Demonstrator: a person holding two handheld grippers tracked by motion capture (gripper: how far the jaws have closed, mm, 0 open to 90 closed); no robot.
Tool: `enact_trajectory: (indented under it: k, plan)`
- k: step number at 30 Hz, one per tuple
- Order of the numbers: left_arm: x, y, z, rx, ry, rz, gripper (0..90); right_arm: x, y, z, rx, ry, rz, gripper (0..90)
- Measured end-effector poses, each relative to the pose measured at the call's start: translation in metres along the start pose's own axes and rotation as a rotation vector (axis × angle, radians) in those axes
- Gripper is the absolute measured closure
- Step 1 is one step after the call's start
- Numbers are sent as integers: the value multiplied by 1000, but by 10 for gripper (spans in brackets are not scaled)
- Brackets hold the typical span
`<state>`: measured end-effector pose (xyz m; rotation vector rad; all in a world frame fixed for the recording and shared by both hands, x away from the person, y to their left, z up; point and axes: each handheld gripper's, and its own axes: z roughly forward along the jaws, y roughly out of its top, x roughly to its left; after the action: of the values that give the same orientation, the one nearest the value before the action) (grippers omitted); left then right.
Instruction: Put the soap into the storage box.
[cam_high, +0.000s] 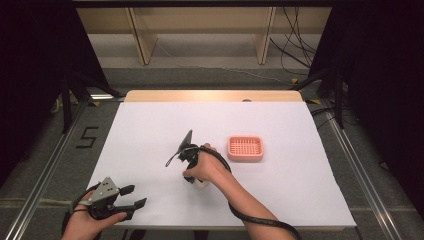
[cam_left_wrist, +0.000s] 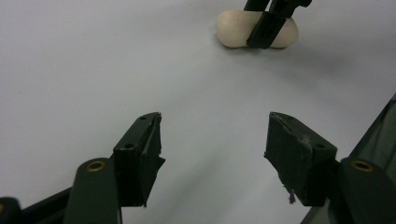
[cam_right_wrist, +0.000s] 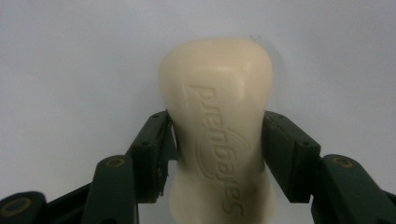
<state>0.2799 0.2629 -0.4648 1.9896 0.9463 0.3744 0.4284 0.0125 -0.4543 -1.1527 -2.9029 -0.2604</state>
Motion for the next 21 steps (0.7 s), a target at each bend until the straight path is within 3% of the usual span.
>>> enact_trajectory:
  k: [5, 6, 12, 14, 21]
  plan:
    - [1, 0, 0, -1, 4, 20, 355, 0, 1, 1, -4, -14, -14, 453]
    - [0, 0, 0, -1, 0, -1, 354, -1, 1, 2, -3, -14, -24, 455]
    - [1, 1, -1, -2, 6, 18, 354, 1, 1, 4, 7, -21, -12, 459]
    - [1, 1, -1, -3, 6, 19, 354, 1, 2, 4, 7, -18, -28, 459]
    - [0, 0, 0, 0, 2, 0, 354, 1, 3, 3, 13, -17, -22, 461]
